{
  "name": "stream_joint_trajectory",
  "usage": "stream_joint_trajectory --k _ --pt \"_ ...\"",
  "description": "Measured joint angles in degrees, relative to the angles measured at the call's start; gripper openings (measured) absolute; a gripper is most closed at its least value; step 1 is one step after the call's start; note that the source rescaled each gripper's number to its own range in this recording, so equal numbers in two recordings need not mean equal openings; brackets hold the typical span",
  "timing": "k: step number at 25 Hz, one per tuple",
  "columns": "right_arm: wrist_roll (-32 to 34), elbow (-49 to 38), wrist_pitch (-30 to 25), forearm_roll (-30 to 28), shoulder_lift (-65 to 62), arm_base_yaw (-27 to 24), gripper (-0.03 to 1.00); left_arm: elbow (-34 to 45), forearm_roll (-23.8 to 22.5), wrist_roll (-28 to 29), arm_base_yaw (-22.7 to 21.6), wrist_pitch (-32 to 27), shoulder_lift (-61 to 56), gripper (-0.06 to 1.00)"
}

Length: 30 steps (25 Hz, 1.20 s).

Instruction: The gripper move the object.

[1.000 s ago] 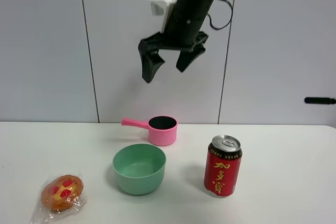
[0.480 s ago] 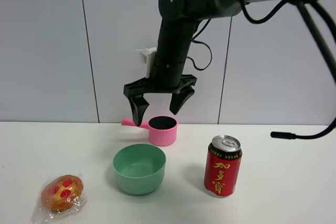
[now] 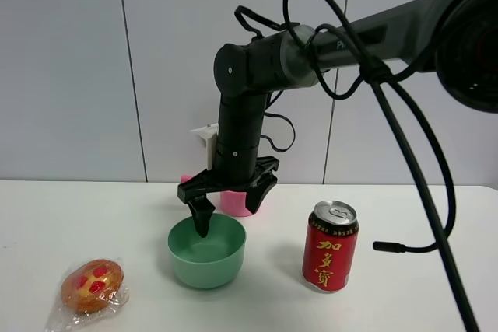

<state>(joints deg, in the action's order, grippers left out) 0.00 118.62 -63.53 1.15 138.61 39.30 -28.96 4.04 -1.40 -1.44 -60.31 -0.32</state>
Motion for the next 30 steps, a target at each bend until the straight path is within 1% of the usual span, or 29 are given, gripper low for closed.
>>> stream_joint_trajectory --k 4,7,9,11,14,17,19,20,22,30 --pt "0.0 0.0 1.3 0.0 1.6 0.0 0.93 0.0 0.0 0.0 0.0 0.0 0.0 1.00" --pt "0.0 0.0 1.3 -0.1 2.8 0.0 0.86 0.0 0.0 0.0 0.0 0.0 0.0 1.00" --pt "0.0 0.0 1.3 -0.1 3.7 0.0 0.79 0.0 0.0 0.0 0.0 0.0 0.0 1.00" --pt "0.0 0.0 1.3 -0.2 4.2 0.0 0.70 0.0 0.0 0.0 0.0 0.0 0.0 1.00" --pt "0.0 0.0 1.3 -0.6 4.4 0.0 0.47 0.0 0.0 0.0 0.0 0.0 0.0 1.00" --pt "0.0 0.0 1.3 -1.7 4.4 0.0 0.18 0.0 0.0 0.0 0.0 0.0 0.0 1.00" --pt "-0.5 0.0 0.9 -2.4 4.4 0.0 0.05 0.0 0.0 0.0 0.0 0.0 0.0 1.00" --pt "-1.2 0.0 0.6 -2.5 4.4 0.0 0.02 0.0 0.0 0.0 0.0 0.0 0.0 1.00" --pt "-2.3 0.2 0.6 -2.5 4.4 0.0 0.01 0.0 0.0 0.0 0.0 0.0 0.0 1.00" --pt "-2.9 0.5 -1.1 -2.9 1.8 0.0 0.00 0.0 0.0 0.0 0.0 0.0 0.0 1.00"
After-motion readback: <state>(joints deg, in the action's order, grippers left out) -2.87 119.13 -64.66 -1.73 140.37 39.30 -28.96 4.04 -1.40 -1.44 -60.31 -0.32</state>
